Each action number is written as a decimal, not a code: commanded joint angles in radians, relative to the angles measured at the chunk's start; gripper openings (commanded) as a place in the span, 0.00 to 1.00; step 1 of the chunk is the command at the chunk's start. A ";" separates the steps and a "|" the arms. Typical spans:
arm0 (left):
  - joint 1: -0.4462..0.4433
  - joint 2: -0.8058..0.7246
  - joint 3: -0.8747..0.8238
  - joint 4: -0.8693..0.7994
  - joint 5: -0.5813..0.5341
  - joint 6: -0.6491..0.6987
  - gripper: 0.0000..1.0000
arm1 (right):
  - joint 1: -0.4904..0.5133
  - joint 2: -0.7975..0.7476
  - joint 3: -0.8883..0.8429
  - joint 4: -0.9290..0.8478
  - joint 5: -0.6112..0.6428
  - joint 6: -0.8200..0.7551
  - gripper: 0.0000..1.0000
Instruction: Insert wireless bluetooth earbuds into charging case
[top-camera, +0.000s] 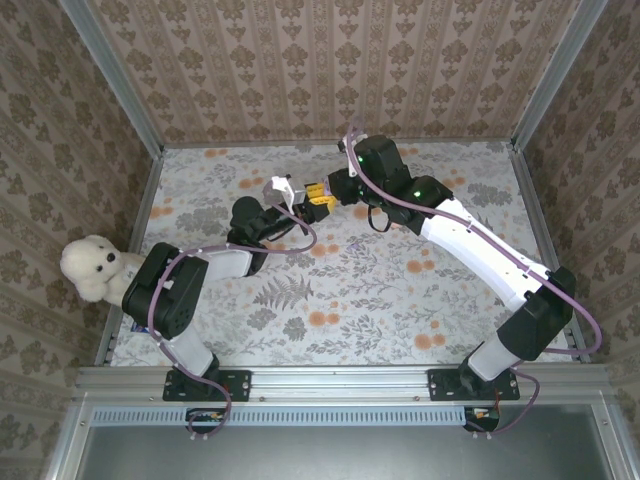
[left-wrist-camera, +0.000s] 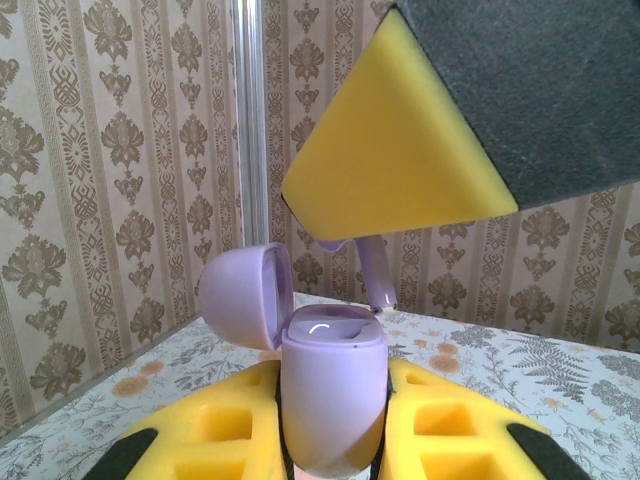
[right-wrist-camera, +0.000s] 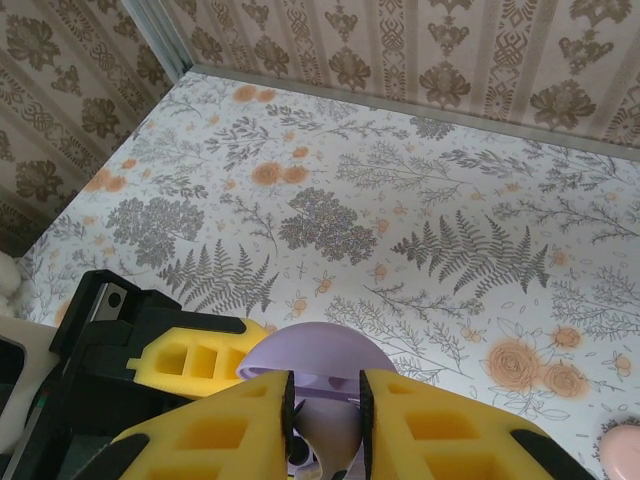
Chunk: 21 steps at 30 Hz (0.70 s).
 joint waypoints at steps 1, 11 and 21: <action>-0.008 0.012 0.025 0.026 0.030 -0.001 0.00 | -0.009 -0.009 0.022 0.014 -0.026 0.009 0.26; -0.009 0.020 0.033 0.027 0.033 -0.003 0.00 | -0.010 -0.007 0.026 0.020 -0.048 0.020 0.26; -0.009 0.015 0.038 0.027 0.035 -0.006 0.00 | -0.010 0.005 0.003 0.018 -0.050 0.016 0.26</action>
